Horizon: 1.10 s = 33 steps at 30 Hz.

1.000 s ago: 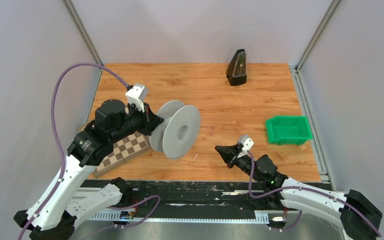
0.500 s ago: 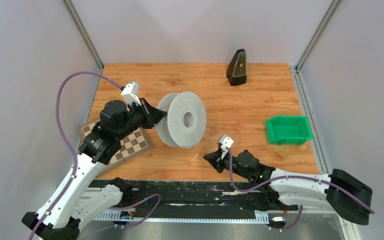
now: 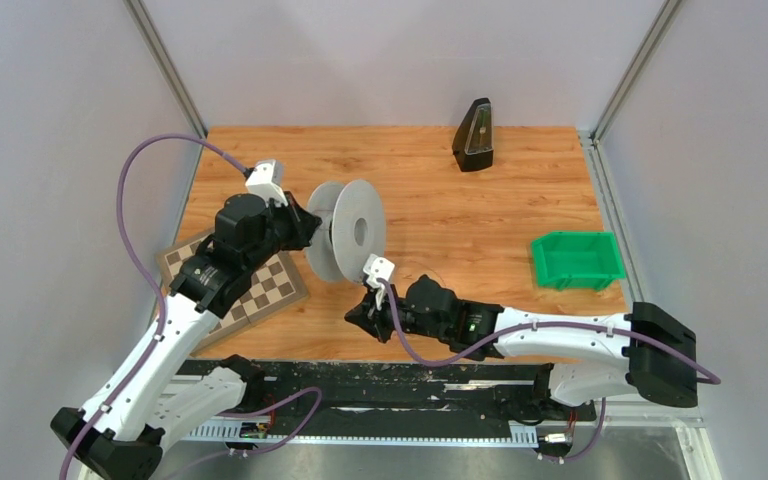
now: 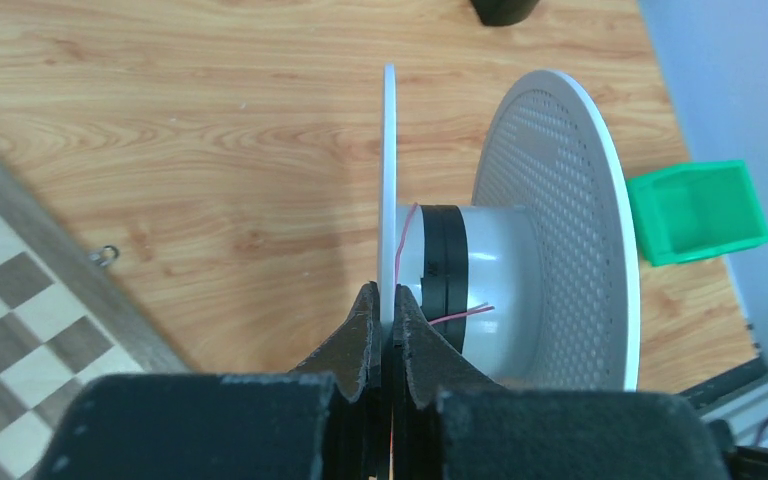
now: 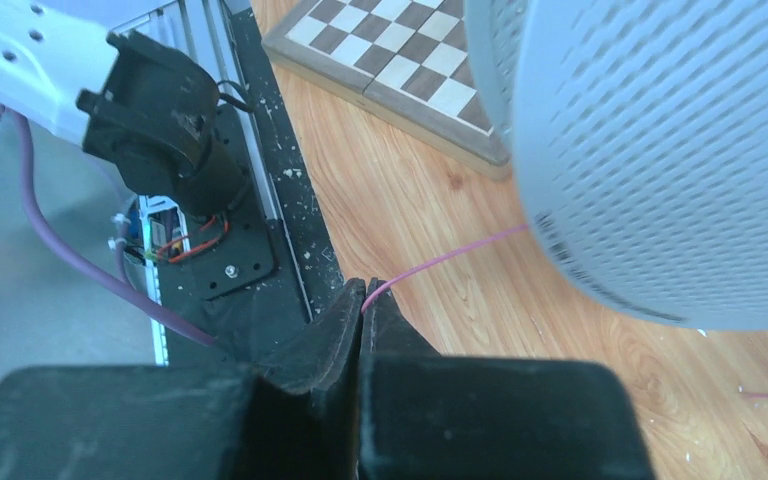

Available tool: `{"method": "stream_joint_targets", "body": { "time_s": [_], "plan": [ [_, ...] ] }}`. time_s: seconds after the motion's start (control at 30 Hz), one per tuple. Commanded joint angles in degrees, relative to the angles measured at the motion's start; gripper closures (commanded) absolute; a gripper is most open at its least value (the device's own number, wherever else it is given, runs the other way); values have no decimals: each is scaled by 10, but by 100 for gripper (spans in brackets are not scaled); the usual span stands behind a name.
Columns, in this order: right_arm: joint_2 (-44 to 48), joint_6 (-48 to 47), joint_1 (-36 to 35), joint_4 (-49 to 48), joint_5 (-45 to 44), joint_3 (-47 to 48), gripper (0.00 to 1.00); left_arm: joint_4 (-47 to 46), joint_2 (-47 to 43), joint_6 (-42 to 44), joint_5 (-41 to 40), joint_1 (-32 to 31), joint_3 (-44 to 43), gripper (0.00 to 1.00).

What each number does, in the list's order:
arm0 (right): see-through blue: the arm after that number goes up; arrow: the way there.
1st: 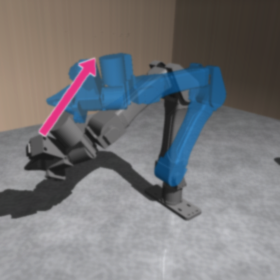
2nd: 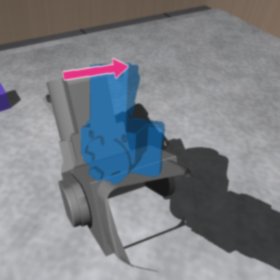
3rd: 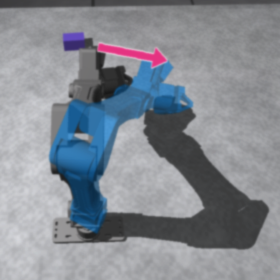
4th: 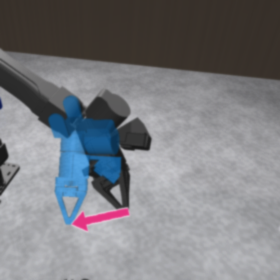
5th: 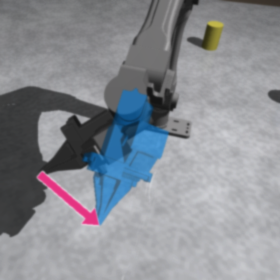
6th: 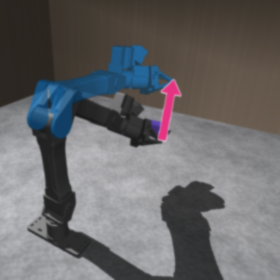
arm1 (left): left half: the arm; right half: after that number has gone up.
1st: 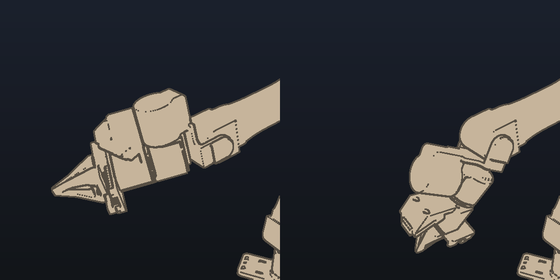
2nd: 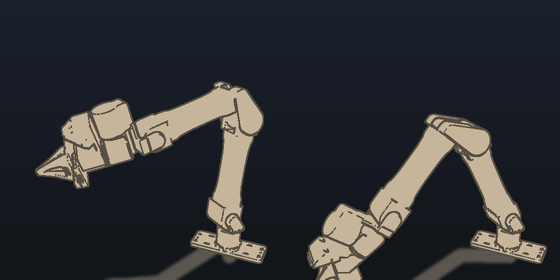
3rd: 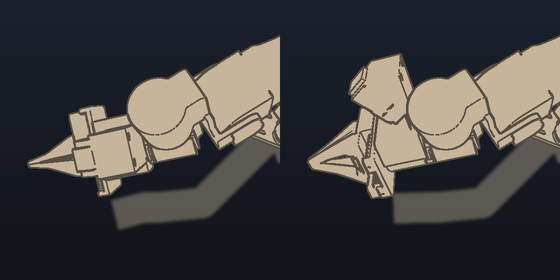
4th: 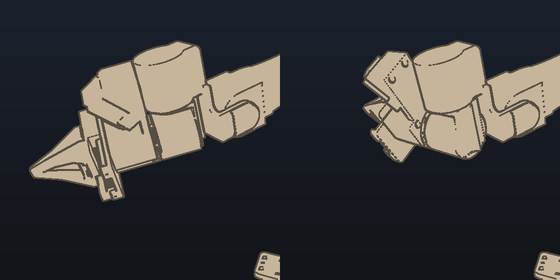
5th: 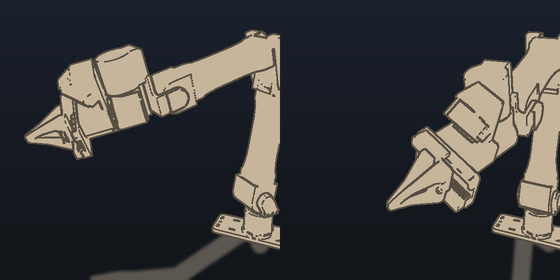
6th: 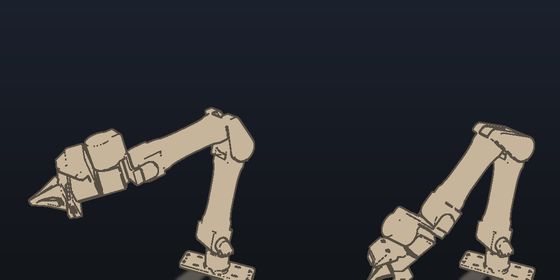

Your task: Wrap the cables

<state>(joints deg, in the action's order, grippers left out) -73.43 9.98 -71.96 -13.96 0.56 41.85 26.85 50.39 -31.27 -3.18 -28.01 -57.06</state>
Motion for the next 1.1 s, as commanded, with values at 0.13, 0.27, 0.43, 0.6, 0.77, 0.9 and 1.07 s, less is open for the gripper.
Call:
{"method": "stream_joint_targets", "body": {
  "time_s": [0.13, 0.27, 0.43, 0.6, 0.77, 0.9, 1.07],
  "plan": [
    [18, 6, -2, 88, -2, 95, 100, -38, -28, 91, -12, 3, 12, 100],
    [3, -19, -2, 136, 7, 142, 99, -30, -27, 116, 23, 2, 31, 100],
    [-5, -29, 1, 164, 85, 162, 98, -3, -21, 155, 27, 3, 39, 100],
    [1, -49, 5, 181, 115, 174, 100, -33, -54, 244, 84, 3, 70, 100],
    [18, -95, 17, 221, 93, 203, 100, -7, -57, 304, 164, 3, 64, 100],
    [32, -127, 39, 244, 76, 211, 100, 7, -58, 333, 203, 2, 56, 100],
    [51, -137, 65, 257, 75, 219, 100, 13, -60, 355, 240, 3, 58, 100]
  ]
}}
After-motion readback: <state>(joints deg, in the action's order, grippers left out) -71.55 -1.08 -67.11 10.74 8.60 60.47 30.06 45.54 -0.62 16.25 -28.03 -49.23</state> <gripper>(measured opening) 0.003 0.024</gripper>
